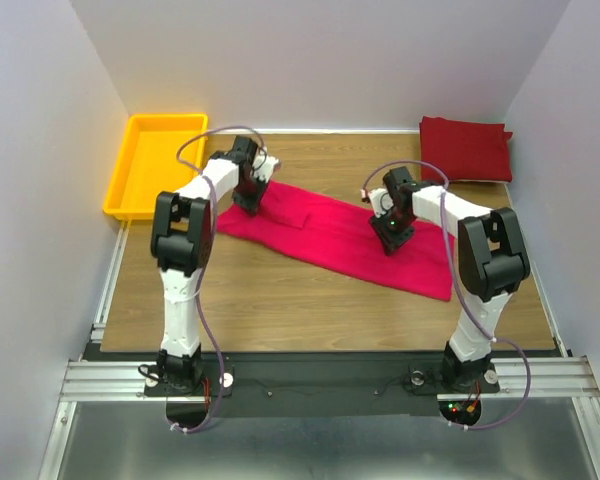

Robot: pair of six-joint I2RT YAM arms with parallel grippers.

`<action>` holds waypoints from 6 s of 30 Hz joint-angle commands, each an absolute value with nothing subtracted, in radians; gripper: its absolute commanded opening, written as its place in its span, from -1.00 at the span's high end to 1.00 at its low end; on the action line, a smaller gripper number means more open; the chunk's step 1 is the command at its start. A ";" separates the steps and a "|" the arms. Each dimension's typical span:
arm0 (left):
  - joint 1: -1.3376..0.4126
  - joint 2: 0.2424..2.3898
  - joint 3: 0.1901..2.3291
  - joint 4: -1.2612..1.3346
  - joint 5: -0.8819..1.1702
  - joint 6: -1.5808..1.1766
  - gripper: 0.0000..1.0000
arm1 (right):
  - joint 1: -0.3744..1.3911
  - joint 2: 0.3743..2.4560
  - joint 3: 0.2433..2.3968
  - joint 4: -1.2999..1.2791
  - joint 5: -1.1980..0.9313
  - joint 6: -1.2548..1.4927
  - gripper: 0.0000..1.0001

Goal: Fold and stack the t-shirts
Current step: Fold the tshirt

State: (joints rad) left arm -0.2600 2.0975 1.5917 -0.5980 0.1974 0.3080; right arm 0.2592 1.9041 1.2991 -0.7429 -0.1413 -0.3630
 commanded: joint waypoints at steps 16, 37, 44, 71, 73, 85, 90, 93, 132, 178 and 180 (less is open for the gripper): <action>-0.248 2.007 1.787 -0.420 0.324 0.220 0.11 | 0.531 1.730 1.316 -0.847 -0.578 -0.195 0.04; -0.360 2.288 1.806 -0.521 0.413 0.229 0.29 | 0.673 1.795 1.008 -0.491 -0.750 0.050 0.17; -0.361 2.289 2.017 -0.571 0.425 0.247 0.21 | 0.641 1.707 1.144 -0.509 -0.776 0.048 0.11; -0.331 2.083 1.571 -0.318 0.526 0.075 0.22 | 0.357 2.126 1.608 -0.364 -0.302 0.210 0.30; -0.331 2.135 1.621 -0.334 0.528 0.071 0.24 | 0.347 2.157 1.611 -0.351 -0.238 0.221 0.33; -0.291 2.384 1.957 -0.354 0.526 0.032 0.32 | 0.295 2.310 1.772 -0.330 -0.160 0.189 0.33; -0.284 2.428 2.025 -0.342 0.542 0.008 0.30 | 0.275 2.355 1.842 -0.330 -0.166 0.170 0.31; -0.275 2.447 2.066 -0.344 0.545 0.009 0.23 | 0.275 2.379 1.888 -0.330 -0.179 0.149 0.30; -0.566 0.890 0.731 -0.520 0.582 1.032 -0.45 | 0.609 0.979 0.792 -0.603 -0.465 -0.808 -0.36; -0.908 1.255 0.549 -0.150 0.351 0.816 1.00 | 0.729 0.985 0.377 -0.264 -0.365 -1.008 0.99; -0.905 1.244 0.561 -0.182 0.353 0.825 1.00 | 0.729 0.976 0.396 -0.281 -0.359 -0.959 0.99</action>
